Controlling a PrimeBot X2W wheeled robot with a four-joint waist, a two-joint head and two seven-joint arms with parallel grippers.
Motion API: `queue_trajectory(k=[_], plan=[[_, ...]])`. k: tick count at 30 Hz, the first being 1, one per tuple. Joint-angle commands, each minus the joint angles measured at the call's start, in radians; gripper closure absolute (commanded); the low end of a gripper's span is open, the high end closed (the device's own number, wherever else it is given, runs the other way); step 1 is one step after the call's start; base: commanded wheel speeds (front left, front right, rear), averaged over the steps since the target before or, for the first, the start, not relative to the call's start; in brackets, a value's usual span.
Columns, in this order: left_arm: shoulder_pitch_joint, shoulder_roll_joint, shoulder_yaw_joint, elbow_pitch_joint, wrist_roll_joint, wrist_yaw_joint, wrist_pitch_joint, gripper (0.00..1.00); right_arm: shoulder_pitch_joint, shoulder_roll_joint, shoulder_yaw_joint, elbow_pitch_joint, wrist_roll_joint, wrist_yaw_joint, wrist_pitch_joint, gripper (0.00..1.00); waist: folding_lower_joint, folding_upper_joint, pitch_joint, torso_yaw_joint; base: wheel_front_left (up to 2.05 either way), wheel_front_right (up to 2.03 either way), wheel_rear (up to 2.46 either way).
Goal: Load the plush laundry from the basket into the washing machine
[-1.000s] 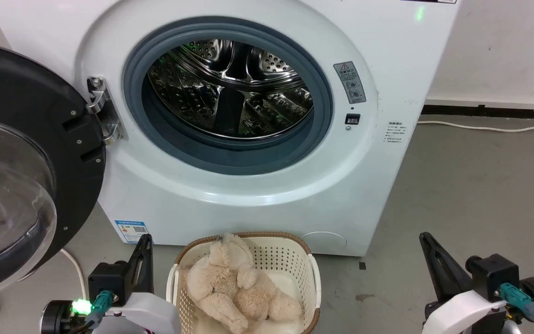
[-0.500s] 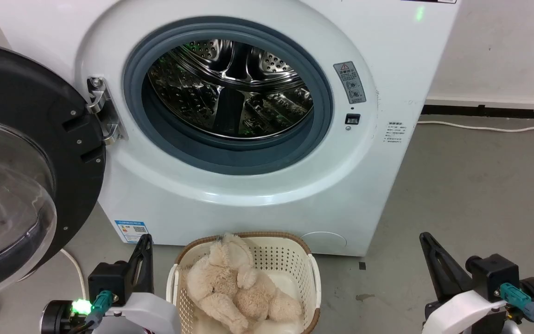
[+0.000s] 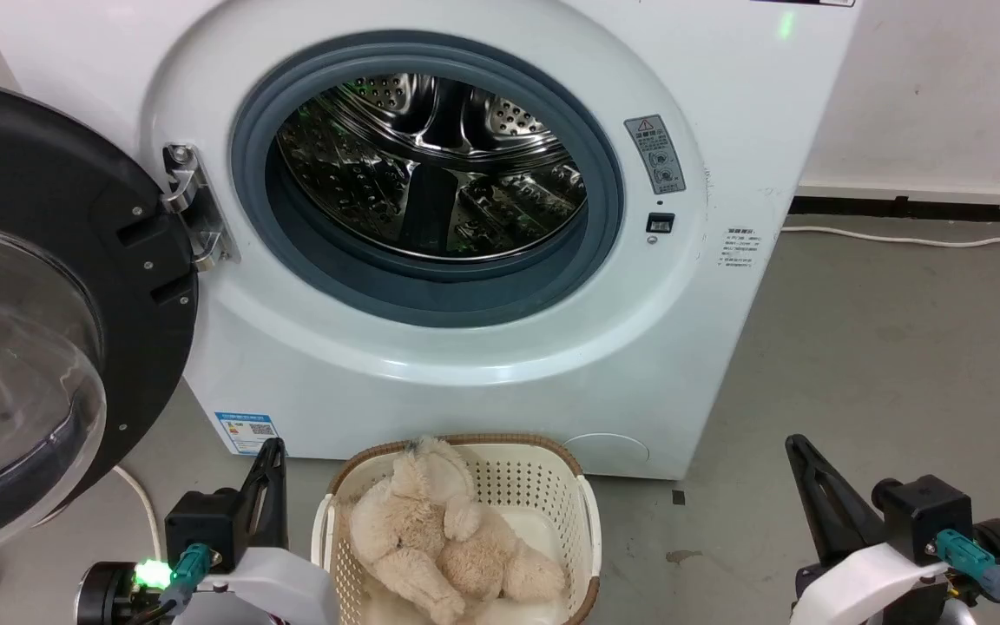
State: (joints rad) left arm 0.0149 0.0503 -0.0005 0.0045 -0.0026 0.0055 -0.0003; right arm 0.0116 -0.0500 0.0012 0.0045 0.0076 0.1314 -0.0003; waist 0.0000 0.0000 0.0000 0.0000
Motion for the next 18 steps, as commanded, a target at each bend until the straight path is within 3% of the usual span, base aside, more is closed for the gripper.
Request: queue_trajectory(k=[1, 18], plan=[[-0.015, 0.0, 0.0, -0.005, 0.003, -0.005, 0.0, 1.0, -0.012, 0.0, -0.001, -0.005, -0.008, -0.001, 0.0, 1.0, 0.0, 0.0, 0.0, 0.0, 0.0, 0.0, 0.0], [-0.015, 0.0, 0.0, -0.005, 0.003, -0.005, 0.0, 1.0, -0.012, 0.0, -0.001, -0.005, -0.008, -0.001, 0.0, 1.0, 0.0, 0.0, 0.0, 0.0, 0.0, 0.0, 0.0]])
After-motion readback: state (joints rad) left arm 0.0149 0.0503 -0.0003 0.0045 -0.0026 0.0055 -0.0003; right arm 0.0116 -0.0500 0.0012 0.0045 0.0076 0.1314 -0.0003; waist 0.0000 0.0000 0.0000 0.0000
